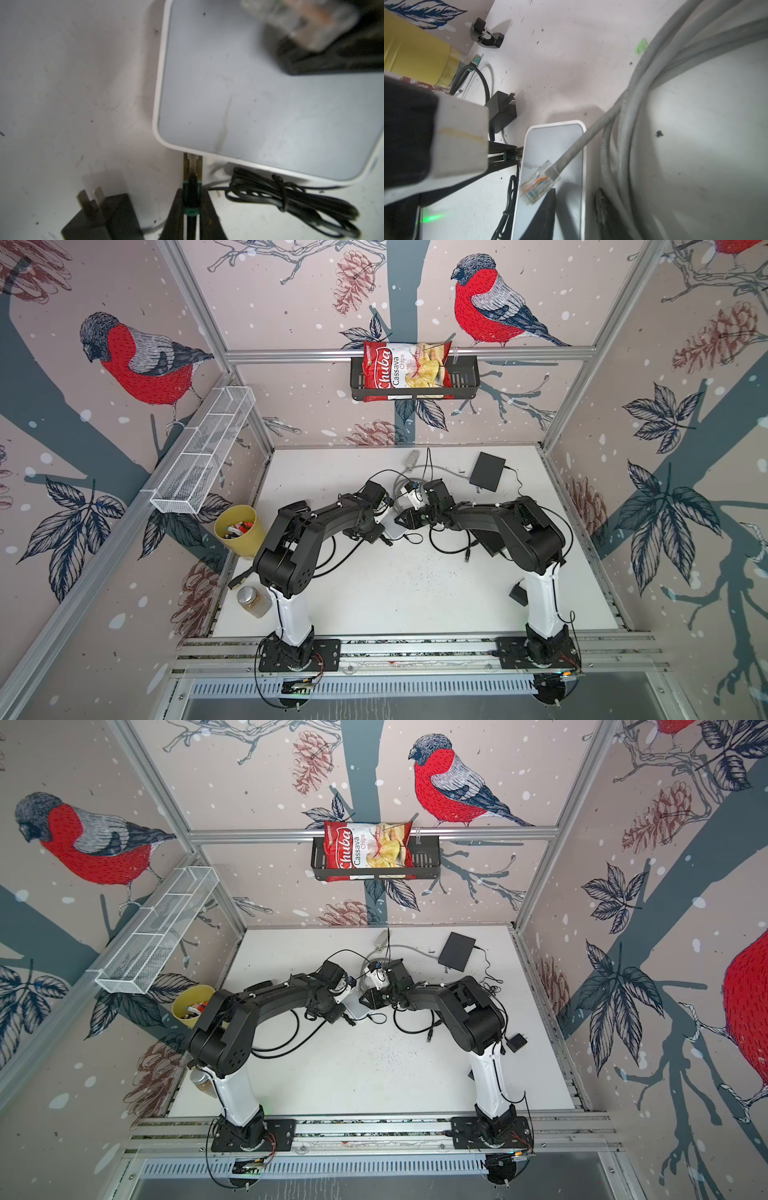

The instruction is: Insert the plug into the switch port

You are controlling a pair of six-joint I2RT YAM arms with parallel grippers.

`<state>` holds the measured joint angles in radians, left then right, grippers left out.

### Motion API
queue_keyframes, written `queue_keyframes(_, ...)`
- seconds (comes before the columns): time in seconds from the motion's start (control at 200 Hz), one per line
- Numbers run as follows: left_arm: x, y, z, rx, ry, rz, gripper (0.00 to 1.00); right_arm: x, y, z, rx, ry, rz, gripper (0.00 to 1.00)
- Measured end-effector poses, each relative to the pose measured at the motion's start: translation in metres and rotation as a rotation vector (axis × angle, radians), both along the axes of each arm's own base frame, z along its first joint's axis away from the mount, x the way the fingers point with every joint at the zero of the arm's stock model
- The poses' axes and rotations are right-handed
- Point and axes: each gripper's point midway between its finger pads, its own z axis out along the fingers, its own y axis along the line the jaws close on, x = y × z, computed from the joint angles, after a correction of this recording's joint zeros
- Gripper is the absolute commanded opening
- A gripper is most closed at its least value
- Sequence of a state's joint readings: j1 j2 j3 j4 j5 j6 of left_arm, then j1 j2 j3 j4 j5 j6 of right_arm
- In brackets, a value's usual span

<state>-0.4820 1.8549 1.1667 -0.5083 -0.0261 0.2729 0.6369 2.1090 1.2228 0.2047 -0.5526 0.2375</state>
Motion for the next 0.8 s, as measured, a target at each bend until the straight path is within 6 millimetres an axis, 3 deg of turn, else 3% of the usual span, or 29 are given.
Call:
queue_keyframes(0.47,-0.01,-0.001,0.0,0.007,-0.003,-0.111,0.1,-0.003,0.008,-0.001,0.002,-0.06,0.172,0.36)
queue_keyframes(0.801,-0.015,-0.002,-0.003,0.001,-0.008,-0.163,0.09,-0.028,0.001,-0.001,-0.003,-0.057,0.272,0.35)
